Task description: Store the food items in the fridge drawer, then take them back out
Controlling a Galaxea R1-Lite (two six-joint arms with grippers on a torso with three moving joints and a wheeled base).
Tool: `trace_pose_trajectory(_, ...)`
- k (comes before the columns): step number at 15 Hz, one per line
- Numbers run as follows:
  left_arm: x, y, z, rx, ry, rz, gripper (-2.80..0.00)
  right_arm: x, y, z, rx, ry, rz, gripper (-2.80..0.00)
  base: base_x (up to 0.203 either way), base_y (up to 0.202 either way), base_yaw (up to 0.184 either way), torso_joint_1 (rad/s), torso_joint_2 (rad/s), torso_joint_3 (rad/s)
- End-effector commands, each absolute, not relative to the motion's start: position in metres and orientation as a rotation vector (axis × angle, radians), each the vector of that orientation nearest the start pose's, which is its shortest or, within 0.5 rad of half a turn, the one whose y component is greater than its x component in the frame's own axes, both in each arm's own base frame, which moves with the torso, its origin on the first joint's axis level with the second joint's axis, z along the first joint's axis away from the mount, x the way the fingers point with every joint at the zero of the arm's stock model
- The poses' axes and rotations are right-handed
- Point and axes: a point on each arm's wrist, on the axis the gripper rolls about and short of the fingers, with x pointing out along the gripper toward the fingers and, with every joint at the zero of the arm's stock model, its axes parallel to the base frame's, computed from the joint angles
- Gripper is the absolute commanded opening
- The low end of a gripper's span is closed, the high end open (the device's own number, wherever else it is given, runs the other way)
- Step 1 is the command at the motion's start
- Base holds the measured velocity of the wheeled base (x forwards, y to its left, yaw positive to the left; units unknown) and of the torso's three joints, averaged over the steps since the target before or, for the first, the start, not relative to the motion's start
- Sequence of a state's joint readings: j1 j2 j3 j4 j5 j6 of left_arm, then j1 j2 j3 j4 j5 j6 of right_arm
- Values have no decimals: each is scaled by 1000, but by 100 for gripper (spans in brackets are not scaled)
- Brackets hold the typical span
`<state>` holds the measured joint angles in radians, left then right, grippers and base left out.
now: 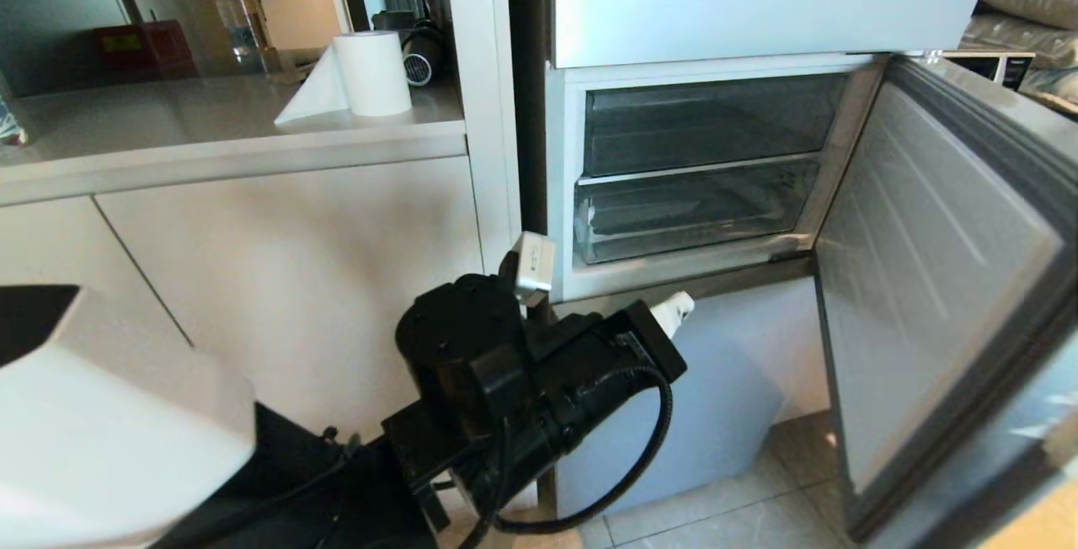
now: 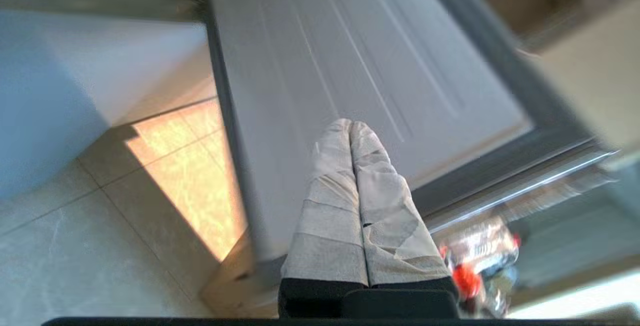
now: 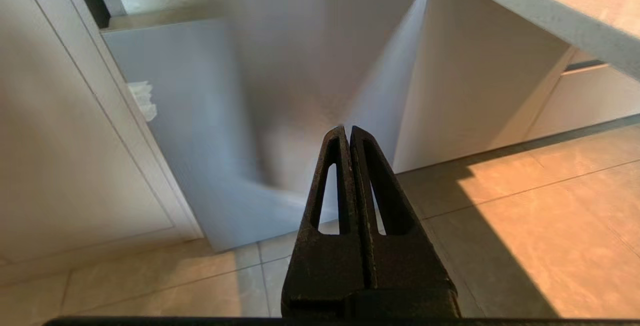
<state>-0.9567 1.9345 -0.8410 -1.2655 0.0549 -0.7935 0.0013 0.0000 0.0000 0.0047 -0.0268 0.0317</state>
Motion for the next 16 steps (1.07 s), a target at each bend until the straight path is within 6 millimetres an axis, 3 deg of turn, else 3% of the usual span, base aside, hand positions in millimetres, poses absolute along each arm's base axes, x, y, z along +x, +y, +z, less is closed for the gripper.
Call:
trace_pose_trajectory(1,184,-272,208,-838,132,-955,-280,-23,-1,75,28,4,-26,-280,0,0,0,0,0,0)
trace_pose_trajectory(6,154,-252,233,-793,94,-952,-280,-23,-1,75,31,4,-25,-280,0,0,0,0,0,0)
trace_pose_trajectory(9,142,-230,251,-513,18,-885,-280,-23,-1,75,31,4,-25,-280,0,0,0,0,0,0)
trace_pose_trajectory(12,139,-192,281,-377,-79,-758,-280,-23,-1,75,41,5,-32,-280,0,0,0,0,0,0)
trace_pose_trajectory(14,150,-162,281,-333,-79,-603,-280,-23,-1,77,47,2,-40,-280,0,0,0,0,0,0)
trace_pose_trajectory(16,153,-127,271,-237,-82,-449,-280,-27,-2,101,57,-31,-93,-280,0,0,0,0,0,0)
